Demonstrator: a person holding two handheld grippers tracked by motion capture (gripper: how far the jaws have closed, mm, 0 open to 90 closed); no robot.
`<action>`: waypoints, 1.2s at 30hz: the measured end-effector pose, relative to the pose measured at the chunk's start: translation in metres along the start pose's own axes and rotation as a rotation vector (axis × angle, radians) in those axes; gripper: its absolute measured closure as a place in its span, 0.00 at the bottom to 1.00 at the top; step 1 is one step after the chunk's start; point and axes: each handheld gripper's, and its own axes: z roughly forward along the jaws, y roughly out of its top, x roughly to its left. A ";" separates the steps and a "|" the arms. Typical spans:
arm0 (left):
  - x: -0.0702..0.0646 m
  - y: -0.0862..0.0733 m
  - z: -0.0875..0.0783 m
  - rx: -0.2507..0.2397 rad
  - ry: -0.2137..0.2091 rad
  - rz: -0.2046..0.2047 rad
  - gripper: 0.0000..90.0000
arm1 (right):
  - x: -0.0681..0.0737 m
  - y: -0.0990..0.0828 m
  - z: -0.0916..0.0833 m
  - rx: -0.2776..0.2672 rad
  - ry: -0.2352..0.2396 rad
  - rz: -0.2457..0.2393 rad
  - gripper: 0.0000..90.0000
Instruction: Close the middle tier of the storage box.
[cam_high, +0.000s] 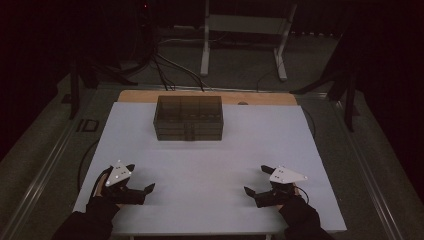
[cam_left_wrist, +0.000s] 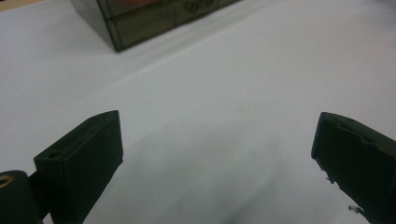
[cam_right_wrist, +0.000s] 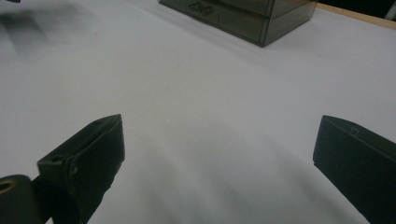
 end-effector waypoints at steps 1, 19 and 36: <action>0.000 -0.002 0.000 0.008 0.007 0.008 0.04 | 0.000 0.000 0.000 0.003 0.000 -0.001 0.03; -0.001 -0.009 0.011 0.035 -0.039 0.006 0.04 | 0.000 0.000 0.001 0.007 0.009 -0.009 0.03; 0.001 -0.008 0.011 0.003 -0.026 -0.014 0.04 | 0.000 0.000 0.002 0.008 0.011 -0.006 0.03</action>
